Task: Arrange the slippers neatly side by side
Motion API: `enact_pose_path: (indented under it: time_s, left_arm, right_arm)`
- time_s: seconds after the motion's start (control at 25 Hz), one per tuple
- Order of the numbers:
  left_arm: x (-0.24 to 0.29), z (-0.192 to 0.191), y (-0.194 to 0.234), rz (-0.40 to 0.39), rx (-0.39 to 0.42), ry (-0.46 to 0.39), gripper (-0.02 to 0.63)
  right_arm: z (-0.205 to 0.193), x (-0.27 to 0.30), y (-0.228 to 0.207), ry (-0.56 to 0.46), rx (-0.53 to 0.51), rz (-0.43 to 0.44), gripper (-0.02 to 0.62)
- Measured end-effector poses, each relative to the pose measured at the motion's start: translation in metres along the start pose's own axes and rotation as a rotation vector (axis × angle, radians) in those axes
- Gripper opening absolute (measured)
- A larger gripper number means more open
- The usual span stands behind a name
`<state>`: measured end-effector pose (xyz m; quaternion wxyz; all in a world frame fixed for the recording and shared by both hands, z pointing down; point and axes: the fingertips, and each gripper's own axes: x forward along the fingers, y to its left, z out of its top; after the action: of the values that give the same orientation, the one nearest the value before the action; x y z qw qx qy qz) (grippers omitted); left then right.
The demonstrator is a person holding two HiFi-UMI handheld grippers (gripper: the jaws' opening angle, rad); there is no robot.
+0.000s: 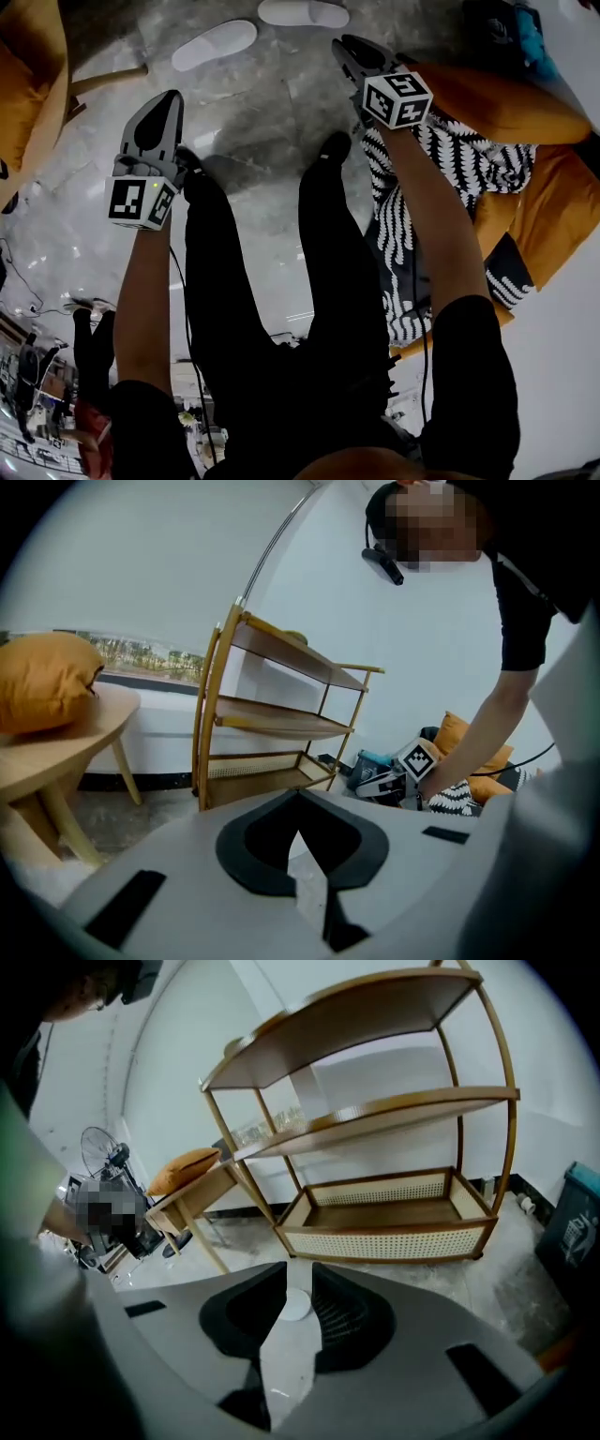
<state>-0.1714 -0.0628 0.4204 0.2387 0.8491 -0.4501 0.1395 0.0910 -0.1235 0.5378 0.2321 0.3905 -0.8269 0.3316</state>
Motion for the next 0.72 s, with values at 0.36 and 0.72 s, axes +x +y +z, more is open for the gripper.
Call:
enact_pose_path:
  time_s: [0.36, 0.72]
  left_arm:
    - [0.052, -0.089, 0.022, -0.011, -0.028, 0.047, 0.014]
    - [0.106, -0.13, 0.04, -0.088, 0.034, 0.037, 0.014]
  right_arm:
    - [-0.066, 0.093, -0.049, 0.072, 0.1, -0.009, 0.117]
    - [-0.098, 0.157, -0.101, 0.103, 0.052, -0.011, 0.118]
